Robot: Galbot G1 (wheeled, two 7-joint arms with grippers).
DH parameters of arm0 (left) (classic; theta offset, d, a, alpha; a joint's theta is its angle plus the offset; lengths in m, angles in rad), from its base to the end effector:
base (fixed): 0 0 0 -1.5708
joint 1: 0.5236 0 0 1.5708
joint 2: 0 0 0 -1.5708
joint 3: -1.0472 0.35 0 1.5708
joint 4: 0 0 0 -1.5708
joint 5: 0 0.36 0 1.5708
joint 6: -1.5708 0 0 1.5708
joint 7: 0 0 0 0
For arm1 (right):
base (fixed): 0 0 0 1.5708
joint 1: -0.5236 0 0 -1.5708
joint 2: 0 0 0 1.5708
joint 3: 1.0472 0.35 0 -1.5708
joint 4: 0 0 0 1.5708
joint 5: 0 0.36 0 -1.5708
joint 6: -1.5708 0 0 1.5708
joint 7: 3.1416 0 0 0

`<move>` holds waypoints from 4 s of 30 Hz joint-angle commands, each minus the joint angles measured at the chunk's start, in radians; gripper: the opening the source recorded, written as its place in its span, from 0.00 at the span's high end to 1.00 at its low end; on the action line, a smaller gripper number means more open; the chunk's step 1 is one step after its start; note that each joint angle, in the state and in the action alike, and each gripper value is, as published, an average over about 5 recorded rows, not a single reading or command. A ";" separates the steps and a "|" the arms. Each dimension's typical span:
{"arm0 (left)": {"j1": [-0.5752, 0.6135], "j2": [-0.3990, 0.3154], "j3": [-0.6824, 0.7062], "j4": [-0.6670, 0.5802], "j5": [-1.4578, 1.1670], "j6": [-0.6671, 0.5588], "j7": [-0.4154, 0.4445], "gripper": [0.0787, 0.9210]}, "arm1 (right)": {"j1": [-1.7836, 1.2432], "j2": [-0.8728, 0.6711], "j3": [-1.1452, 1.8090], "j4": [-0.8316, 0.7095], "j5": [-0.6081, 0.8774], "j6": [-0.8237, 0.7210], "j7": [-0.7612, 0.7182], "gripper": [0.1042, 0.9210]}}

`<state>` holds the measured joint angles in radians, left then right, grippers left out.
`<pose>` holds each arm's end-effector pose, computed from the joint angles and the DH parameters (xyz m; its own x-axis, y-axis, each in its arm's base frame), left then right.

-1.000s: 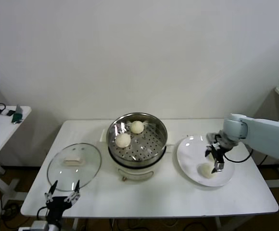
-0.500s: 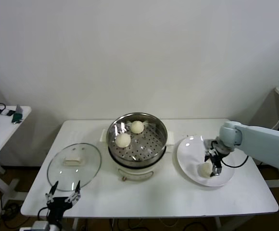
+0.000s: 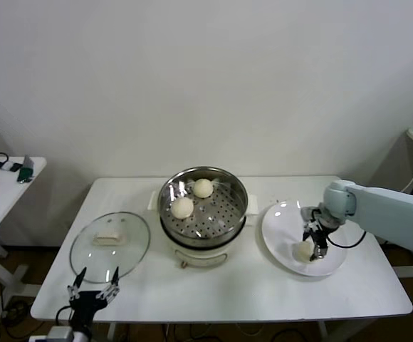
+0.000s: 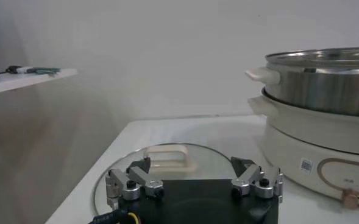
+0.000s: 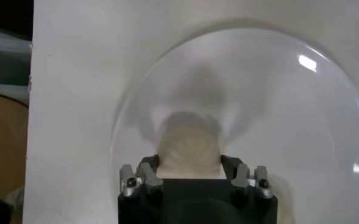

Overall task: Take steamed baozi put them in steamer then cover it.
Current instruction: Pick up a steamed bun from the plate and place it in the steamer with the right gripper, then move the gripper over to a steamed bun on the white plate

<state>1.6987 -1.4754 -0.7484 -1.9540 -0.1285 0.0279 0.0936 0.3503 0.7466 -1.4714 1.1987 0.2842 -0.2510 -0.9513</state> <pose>0.1331 0.0946 -0.3622 -0.9595 -0.0786 0.2704 -0.0645 0.9961 0.0607 0.5189 -0.1454 -0.2310 -0.0343 -0.0261 0.9991 -0.9976 -0.0599 -0.0358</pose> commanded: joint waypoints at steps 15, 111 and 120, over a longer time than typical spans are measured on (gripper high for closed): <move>0.000 -0.008 -0.001 -0.011 0.012 0.004 -0.003 0.12 | 0.493 0.055 -0.158 0.085 0.034 0.302 -0.141 0.29; 0.006 -0.042 -0.014 -0.033 0.073 0.005 0.005 0.12 | -0.025 0.101 0.163 -0.461 -0.120 0.337 -0.153 0.12; 0.022 -0.047 -0.017 -0.029 0.074 -0.002 0.005 0.12 | -0.092 0.163 0.212 -0.558 -0.174 0.363 -0.170 0.12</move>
<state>1.7184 -1.5215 -0.7654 -1.9843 -0.0567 0.0273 0.0987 0.3798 0.8791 -1.3487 0.7790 0.1698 0.1002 -1.1149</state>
